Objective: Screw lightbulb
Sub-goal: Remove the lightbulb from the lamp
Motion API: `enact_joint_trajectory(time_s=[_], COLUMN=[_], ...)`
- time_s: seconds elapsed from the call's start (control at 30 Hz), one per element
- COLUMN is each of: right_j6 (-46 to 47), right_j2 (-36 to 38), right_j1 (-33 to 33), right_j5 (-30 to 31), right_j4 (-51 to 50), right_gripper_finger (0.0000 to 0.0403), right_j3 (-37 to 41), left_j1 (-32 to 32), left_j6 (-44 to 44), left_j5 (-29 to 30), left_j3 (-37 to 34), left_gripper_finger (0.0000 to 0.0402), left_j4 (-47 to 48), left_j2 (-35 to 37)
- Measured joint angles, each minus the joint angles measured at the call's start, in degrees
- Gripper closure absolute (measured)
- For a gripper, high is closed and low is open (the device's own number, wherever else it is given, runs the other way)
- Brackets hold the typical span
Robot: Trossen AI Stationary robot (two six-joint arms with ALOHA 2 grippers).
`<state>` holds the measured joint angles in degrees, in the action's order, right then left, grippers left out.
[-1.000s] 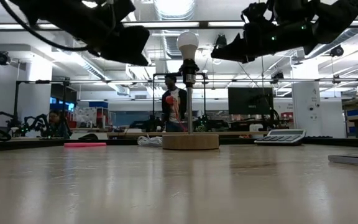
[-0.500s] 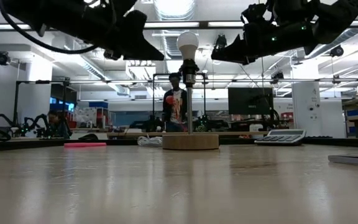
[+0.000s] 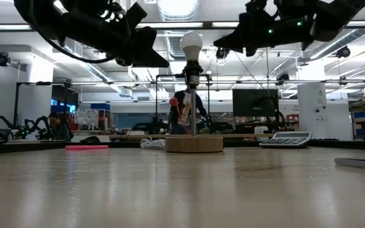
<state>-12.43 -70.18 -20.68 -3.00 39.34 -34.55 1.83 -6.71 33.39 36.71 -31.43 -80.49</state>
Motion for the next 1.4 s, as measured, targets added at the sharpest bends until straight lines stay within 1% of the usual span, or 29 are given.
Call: enact_joint_trajectory(time_s=[0.13,0.23,0.43,0.5,0.57,0.7,0.8,0.97,1.1,1.23,1.4], right_j6=[0.7,0.9,1.5,1.3,1.4,1.4,2.6,5.7,6.9,7.0,6.6], right_j2=[-0.1,-0.6,-3.3,-4.5,-6.0,-9.4,-11.5,-12.2,-11.4,-10.9,-10.6], right_j1=[-3.7,-6.3,-10.1,-10.9,-11.4,-11.5,-11.5,-11.5,-11.2,-10.2,-8.5], right_j5=[-1.0,-4.5,-11.8,-14.4,-15.8,-16.1,-16.9,-19.7,-19.8,-20.0,-20.4], right_j4=[-4.1,-6.9,-7.2,-7.1,-7.1,-7.1,-7.0,-6.9,-7.4,-7.4,-7.4], right_gripper_finger=[0.0403,0.0403,0.0403,0.0403,0.0403,0.0403,0.0403,0.0403,0.0403,0.0403,0.0403], right_j3=[-2.4,-3.8,-5.1,-5.5,-5.9,-7.1,-8.4,-9.3,-9.3,-9.3,-9.5], left_j1=[-3.4,-6.5,-12.3,-13.4,-14.2,-15.3,-15.6,-15.6,-15.7,-15.9,-16.3], left_j6=[-2.2,-1.8,0.7,0.7,0.7,0.8,0.3,-1.7,-2.9,-3.3,-3.3], left_j5=[-0.3,-0.9,-10.1,-12.1,-12.5,-12.6,-12.6,-12.6,-13.2,-16.8,-17.0], left_j3=[0.0,-0.6,-1.5,-1.4,-1.2,-1.2,-1.2,-1.1,0.3,2.5,5.7], left_gripper_finger=[0.0402,0.0401,0.0402,0.0402,0.0401,0.0402,0.0401,0.0401,0.0402,0.0402,0.0402], left_j4=[1.4,3.7,3.9,3.8,3.7,2.1,-0.9,-9.6,-8.9,-5.7,-4.1], left_j2=[2.3,3.8,4.5,4.5,4.5,4.5,4.0,3.4,3.4,2.9,0.2])
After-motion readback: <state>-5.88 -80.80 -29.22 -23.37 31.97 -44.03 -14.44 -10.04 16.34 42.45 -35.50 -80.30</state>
